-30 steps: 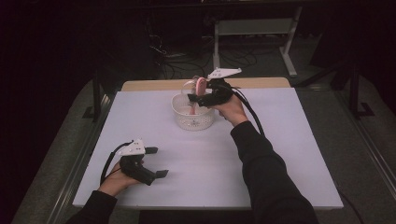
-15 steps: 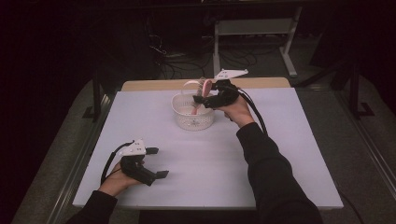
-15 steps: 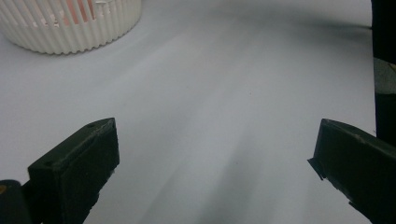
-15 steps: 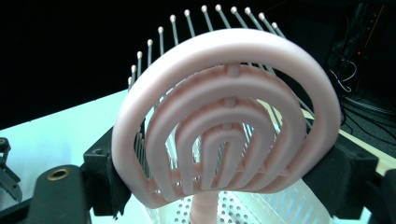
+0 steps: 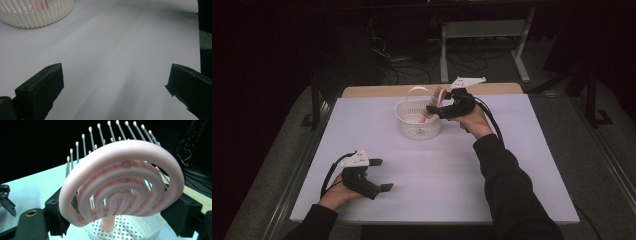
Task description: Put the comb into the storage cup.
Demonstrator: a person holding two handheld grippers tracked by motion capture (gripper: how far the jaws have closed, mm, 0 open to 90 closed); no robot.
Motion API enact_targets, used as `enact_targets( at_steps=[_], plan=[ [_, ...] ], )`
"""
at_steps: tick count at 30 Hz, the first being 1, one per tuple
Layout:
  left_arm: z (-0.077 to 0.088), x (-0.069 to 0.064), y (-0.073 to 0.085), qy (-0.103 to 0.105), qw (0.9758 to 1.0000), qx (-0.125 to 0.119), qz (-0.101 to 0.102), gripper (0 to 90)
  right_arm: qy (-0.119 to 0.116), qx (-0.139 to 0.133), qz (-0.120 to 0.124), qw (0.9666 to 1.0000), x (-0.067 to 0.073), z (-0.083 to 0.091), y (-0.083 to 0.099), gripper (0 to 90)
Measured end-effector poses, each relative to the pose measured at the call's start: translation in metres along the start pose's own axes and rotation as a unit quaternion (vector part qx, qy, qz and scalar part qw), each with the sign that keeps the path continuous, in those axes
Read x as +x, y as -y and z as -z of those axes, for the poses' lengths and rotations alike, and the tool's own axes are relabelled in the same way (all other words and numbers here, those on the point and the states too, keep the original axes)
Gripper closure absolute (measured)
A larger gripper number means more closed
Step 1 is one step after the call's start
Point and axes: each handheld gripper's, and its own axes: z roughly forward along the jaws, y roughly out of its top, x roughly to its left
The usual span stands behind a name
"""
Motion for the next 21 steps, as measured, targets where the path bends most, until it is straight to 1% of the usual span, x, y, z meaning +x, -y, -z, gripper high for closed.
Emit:
enact_targets(
  at_steps=[6, 21],
  plan=[
    [-0.001, 0.0, 0.0, 0.001, 1.0, 0.001, 0.001, 0.4, 0.0, -0.003, -0.008, 1.0, -0.004, 0.007, 0.008, 18.7],
    [-0.001, -0.001, 0.0, 0.002, 1.0, 0.001, 0.001, 0.3, -0.003, -0.006, -0.02, 0.9998, -0.01, 0.015, 0.019, 18.6]
  ],
)
